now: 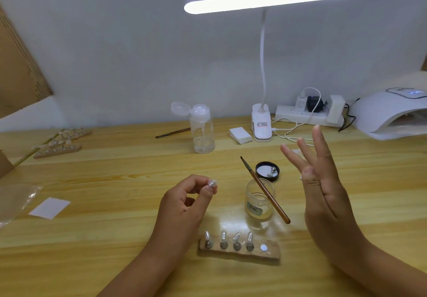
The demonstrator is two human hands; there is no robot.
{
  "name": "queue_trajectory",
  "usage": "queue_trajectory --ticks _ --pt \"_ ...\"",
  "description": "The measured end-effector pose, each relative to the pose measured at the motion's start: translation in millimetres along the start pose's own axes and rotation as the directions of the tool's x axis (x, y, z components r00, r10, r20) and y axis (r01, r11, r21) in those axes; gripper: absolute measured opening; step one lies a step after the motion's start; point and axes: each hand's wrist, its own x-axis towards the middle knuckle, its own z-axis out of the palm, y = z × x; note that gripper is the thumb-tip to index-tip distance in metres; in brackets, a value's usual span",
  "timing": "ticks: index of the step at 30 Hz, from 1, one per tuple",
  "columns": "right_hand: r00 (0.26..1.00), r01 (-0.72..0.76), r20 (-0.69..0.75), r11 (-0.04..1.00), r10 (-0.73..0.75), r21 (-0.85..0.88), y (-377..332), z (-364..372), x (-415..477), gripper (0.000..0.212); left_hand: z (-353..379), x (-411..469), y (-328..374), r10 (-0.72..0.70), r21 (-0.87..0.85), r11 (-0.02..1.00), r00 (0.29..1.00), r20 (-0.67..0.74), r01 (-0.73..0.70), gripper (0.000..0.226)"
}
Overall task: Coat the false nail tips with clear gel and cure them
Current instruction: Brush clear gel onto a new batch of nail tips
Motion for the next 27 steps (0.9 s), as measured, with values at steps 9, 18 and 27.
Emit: queue_trajectory --ticks 9,18,27 --pt "0.998 0.053 0.026 0.996 -0.051 -0.078 -2 -3 0 0.056 0 -3 6 0.042 -0.029 0.999 0.999 0.034 -0.041 0.007" --pt "0.938 0.332 0.223 0.878 -0.266 -0.346 -22 12 -10 0.034 3 -13 16 0.221 -0.021 0.975 0.962 0.158 -0.221 0.004" --pt "0.934 0.347 0.209 0.874 -0.289 -0.339 -27 12 -12 0.021 6 -18 21 0.272 -0.042 0.962 0.940 0.208 -0.269 0.008"
